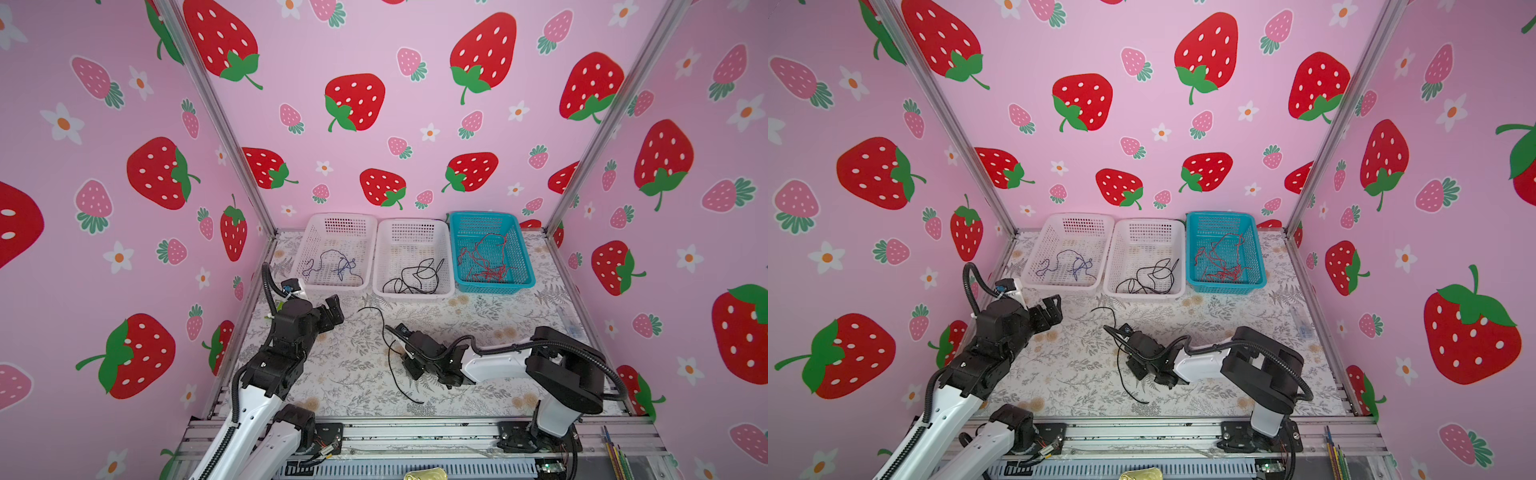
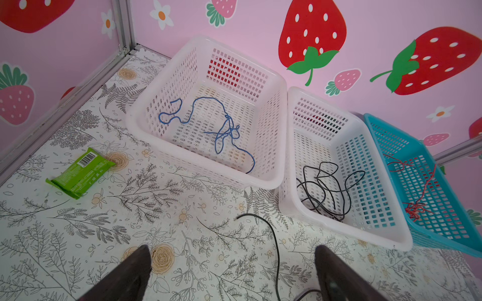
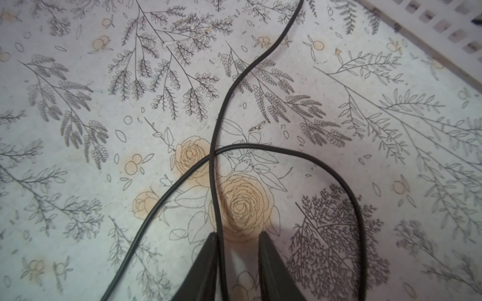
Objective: Untangle the cables
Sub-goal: 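Close the right gripper on the loose black wire, then lift the black wire with the right gripper and carry it over the middle basket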
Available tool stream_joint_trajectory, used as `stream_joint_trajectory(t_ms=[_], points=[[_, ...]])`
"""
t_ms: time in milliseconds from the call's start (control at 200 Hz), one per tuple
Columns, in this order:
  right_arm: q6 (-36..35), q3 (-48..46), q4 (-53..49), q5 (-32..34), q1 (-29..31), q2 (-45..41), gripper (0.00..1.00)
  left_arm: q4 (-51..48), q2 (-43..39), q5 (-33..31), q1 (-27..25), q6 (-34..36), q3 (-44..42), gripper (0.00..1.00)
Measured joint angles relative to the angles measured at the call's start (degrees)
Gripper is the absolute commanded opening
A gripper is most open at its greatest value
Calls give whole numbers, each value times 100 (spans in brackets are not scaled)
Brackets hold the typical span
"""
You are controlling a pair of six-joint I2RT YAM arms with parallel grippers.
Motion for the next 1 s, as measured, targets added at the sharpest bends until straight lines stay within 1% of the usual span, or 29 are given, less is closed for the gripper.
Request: stream_joint_trajectory(t_ms=[80,145,180,195,580,675,820,1000], points=[[0,0,0,-17,0,-2,17,2,9,2,2,-2,0,99],[-17,-7,4,-76,0,-28,14,4,13,9,7,-2,0,99],[-28,-24,44,-125,0,-59,6,7,13,26,9,-4,0,99],[-59,-37,68,-151,0,-81,0,9,13,28,11,-4,0,99],[-66,-249,214,-503,0,-632,0,39,20,105,42,-22,0,99],[-87,-271,122,-535,0,-1045,0,39,20,109,42,-24,0,99],[-166,-254,-81,-511,0,-1956,0,42,24,136,48,-42,0,99],[-278,81,-535,-343,0,-2765,0,48,46,151,57,-66,0,99]])
